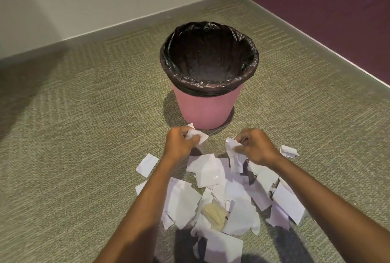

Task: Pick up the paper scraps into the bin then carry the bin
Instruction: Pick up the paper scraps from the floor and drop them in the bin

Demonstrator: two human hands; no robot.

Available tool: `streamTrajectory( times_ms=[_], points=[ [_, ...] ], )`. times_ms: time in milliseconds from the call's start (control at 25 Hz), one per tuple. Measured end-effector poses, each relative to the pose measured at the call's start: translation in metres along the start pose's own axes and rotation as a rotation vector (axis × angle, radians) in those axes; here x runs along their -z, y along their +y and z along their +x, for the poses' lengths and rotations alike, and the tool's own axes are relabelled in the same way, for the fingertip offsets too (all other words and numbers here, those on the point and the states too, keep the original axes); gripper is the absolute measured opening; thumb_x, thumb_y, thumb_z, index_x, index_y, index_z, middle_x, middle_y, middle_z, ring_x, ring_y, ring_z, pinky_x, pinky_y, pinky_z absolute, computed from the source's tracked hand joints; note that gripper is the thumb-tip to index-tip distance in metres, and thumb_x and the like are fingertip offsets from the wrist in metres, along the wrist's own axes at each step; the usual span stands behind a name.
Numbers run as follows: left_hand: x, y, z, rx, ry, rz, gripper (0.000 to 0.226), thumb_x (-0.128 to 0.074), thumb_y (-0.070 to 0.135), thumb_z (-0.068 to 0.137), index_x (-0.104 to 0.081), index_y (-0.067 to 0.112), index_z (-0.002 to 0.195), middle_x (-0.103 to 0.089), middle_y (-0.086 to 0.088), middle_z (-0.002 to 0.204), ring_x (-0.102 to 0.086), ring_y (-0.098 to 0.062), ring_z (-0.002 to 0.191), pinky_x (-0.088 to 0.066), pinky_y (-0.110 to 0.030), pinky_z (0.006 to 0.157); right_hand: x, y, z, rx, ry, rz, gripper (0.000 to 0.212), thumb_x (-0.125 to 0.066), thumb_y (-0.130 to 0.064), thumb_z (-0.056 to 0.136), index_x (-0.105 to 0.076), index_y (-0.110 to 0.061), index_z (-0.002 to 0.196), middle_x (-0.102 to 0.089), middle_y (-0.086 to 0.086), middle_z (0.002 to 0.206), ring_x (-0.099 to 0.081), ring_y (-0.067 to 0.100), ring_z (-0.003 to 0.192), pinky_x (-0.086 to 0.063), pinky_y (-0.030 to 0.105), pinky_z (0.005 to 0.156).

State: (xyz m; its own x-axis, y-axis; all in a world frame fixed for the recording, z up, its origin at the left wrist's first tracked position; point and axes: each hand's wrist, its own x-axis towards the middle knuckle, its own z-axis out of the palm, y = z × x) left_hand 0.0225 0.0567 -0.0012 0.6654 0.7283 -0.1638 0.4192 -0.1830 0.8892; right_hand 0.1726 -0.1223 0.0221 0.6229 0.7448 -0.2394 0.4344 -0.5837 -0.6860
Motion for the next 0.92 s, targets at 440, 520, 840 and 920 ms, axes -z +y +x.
streamTrajectory(
  times_ms=[440,520,840,920],
  points=[
    [0.074,0.182,0.028,-0.203,0.029,-0.467,0.012,-0.077,0.008,0.077,-0.074,0.020,0.075,-0.076,-0.004,0.084,-0.075,-0.021,0.082,-0.060,-0.028,0.069,0.119,-0.132,0.009,0.169,0.338,0.665,0.009,-0.080,-0.002,0.076,-0.077,-0.011,0.079,-0.076,0.007,0.081,-0.072,0.017,0.072,-0.060,0.034,0.069],
    [0.072,0.202,0.052,-0.113,-0.008,-0.381,0.015,-0.080,0.010,0.077,-0.072,0.012,0.089,-0.074,-0.009,0.096,-0.073,-0.023,0.091,-0.061,-0.030,0.074,0.122,-0.143,0.034,0.128,0.426,0.616,0.008,-0.079,-0.004,0.077,-0.076,-0.011,0.077,-0.076,0.010,0.081,-0.072,0.020,0.072,-0.061,0.045,0.075],
    [0.069,0.194,0.062,-0.111,-0.037,-0.082,0.066,-0.081,0.014,0.076,-0.050,0.010,0.134,-0.055,-0.011,0.123,-0.063,-0.026,0.103,-0.059,-0.037,0.081,0.112,-0.138,0.069,0.078,0.355,0.458,0.033,-0.079,-0.023,0.082,-0.068,-0.006,0.107,-0.070,0.013,0.102,-0.070,0.021,0.092,-0.060,0.035,0.078],
    [0.069,0.176,0.048,-0.168,0.115,-0.101,0.025,-0.073,0.017,0.084,-0.067,0.009,0.107,-0.067,-0.011,0.100,-0.067,-0.018,0.077,-0.057,-0.033,0.065,0.107,-0.133,0.053,0.128,0.413,0.499,0.019,-0.070,-0.024,0.090,-0.070,-0.006,0.095,-0.070,0.008,0.087,-0.070,0.017,0.077,-0.058,0.029,0.066]
  ],
)
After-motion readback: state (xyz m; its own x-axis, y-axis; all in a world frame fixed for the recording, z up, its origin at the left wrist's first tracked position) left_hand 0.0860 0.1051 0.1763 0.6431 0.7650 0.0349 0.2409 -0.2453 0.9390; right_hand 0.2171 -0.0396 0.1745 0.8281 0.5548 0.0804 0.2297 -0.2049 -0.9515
